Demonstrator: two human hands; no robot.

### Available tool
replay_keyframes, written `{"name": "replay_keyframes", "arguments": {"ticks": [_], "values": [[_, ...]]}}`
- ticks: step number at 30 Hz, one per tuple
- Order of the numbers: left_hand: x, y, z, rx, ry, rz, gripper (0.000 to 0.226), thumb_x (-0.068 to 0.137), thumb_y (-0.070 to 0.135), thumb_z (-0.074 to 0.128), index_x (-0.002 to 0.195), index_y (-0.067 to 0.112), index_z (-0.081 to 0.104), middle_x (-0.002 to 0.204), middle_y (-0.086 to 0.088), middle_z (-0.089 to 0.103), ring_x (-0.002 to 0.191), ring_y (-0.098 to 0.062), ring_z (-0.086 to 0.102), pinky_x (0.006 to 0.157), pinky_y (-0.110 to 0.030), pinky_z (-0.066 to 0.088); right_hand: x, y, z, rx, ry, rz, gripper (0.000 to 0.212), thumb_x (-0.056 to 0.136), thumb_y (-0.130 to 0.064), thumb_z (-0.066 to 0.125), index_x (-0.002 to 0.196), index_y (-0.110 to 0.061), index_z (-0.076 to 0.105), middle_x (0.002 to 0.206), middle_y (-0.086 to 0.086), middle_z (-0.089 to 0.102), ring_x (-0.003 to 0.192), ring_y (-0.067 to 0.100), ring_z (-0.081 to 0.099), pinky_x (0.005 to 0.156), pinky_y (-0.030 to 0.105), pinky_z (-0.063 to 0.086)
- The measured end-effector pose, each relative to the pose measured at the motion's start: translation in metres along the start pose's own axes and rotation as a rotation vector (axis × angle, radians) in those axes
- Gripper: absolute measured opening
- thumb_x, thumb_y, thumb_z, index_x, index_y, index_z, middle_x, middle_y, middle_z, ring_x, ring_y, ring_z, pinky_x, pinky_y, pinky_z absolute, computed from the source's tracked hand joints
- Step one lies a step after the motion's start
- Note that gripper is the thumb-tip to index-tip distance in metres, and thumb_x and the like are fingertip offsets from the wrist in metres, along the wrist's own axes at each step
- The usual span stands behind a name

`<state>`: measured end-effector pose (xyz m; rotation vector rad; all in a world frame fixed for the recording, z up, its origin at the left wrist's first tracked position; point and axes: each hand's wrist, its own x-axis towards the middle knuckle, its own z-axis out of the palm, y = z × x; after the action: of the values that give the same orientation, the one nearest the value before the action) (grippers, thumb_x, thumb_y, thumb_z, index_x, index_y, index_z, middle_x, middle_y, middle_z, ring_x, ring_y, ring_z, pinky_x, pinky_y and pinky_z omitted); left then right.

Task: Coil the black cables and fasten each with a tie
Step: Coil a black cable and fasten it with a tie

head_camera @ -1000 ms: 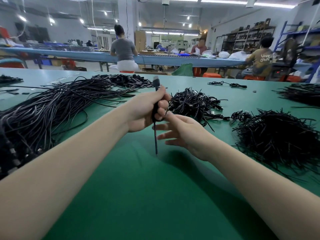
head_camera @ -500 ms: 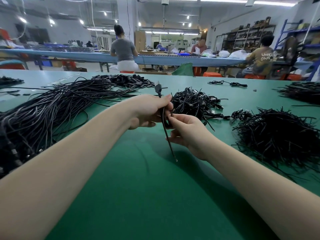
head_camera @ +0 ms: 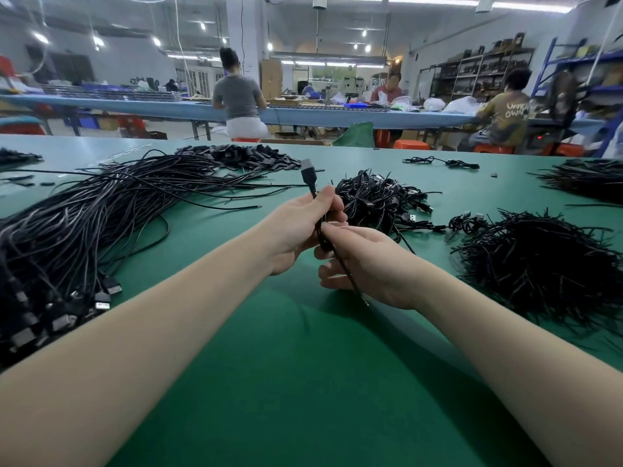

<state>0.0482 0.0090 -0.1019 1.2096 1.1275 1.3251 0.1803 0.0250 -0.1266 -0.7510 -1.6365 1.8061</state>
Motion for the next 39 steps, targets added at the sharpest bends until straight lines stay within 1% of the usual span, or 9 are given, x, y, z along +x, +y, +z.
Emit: {"name": "replay_keyframes", "arguments": {"ticks": [4,10,14,17,20,24,28,34,39], "values": [[0.001,-0.006,0.0,0.053,0.025,-0.005,0.031,0.101,0.035,0.042,0.081,0.018,0.057,0.075,0.003,0.061,0.071,-0.012,0.056,0.063,-0.024,0.044,0.003,0.004,0.007,-0.419,0.106,-0.086,0.022,0.099,-0.034,0.048,0.086,-0.016,0.049,0.075,-0.002,0.046,0.051,0.007,0.047,0.053,0.023,0.046],[0.001,-0.007,0.002,-0.02,0.04,-0.057,0.034,0.102,0.037,0.041,0.081,0.022,0.063,0.086,0.009,0.071,0.078,-0.011,0.055,0.08,-0.026,0.044,0.009,0.009,0.006,-1.05,0.378,-0.26,0.031,0.103,-0.033,0.03,0.073,-0.024,0.034,0.078,-0.001,0.05,0.07,0.019,0.05,0.065,0.031,0.034],[0.0,-0.008,0.0,-0.012,-0.027,-0.161,0.03,0.097,0.043,0.049,0.097,0.021,0.07,0.097,0.011,0.073,0.086,-0.008,0.067,0.074,-0.025,0.048,0.008,0.013,-0.009,-1.117,0.492,-0.166,0.029,0.103,-0.037,0.027,0.086,-0.017,0.041,0.096,0.012,0.06,0.086,0.034,0.056,0.072,0.038,0.041],[0.001,-0.013,-0.004,0.059,0.191,-0.062,0.031,0.092,0.048,0.056,0.092,0.02,0.069,0.094,0.005,0.075,0.081,-0.007,0.072,0.067,-0.023,0.052,0.01,0.013,-0.02,-1.062,0.556,-0.09,0.031,0.103,-0.036,0.026,0.084,-0.016,0.041,0.091,0.01,0.057,0.084,0.031,0.053,0.072,0.037,0.039],[-0.002,-0.029,-0.019,0.569,0.446,0.302,0.023,0.092,0.035,0.059,0.11,0.021,0.058,0.114,0.002,0.068,0.096,-0.007,0.065,0.081,-0.019,0.047,0.008,0.014,-0.033,-1.14,0.543,-0.007,0.033,0.104,-0.035,0.024,0.078,-0.017,0.037,0.079,0.003,0.052,0.08,0.03,0.052,0.069,0.037,0.038],[-0.003,-0.045,-0.029,1.534,0.236,0.717,0.063,0.091,0.025,0.062,0.147,0.022,0.034,0.153,-0.003,0.034,0.141,-0.021,0.031,0.109,-0.038,0.029,0.006,0.017,-0.032,-1.347,0.442,-0.034,0.028,0.103,-0.036,0.025,0.088,-0.017,0.038,0.092,0.011,0.059,0.083,0.034,0.056,0.068,0.038,0.039],[-0.002,-0.043,-0.02,1.751,0.138,0.906,0.033,0.085,0.026,0.07,0.115,0.016,0.064,0.112,-0.002,0.067,0.104,-0.023,0.066,0.08,-0.036,0.048,0.005,0.02,-0.03,-1.576,0.328,-0.208,0.023,0.104,-0.034,0.025,0.087,-0.018,0.03,0.096,0.011,0.062,0.08,0.034,0.056,0.063,0.037,0.03],[-0.004,-0.044,-0.015,1.896,0.197,0.857,0.017,0.083,0.025,0.071,0.079,0.009,0.063,0.069,-0.004,0.062,0.052,-0.023,0.062,0.049,-0.029,0.039,0.005,0.01,-0.035,-1.637,0.23,-0.252,0.026,0.104,-0.035,0.024,0.084,-0.018,0.03,0.072,-0.004,0.041,0.069,0.029,0.044,0.062,0.037,0.029],[-0.001,-0.054,-0.01,1.693,0.203,0.626,0.013,0.099,0.026,0.042,0.091,0.016,0.046,0.089,-0.006,0.061,0.067,-0.032,0.059,0.058,-0.032,0.025,0.005,-0.017,-0.039,-1.819,0.188,-0.274,0.027,0.101,-0.045,0.031,0.096,-0.021,0.043,0.084,-0.005,0.051,0.085,0.024,0.058,0.07,0.035,0.038]]}}
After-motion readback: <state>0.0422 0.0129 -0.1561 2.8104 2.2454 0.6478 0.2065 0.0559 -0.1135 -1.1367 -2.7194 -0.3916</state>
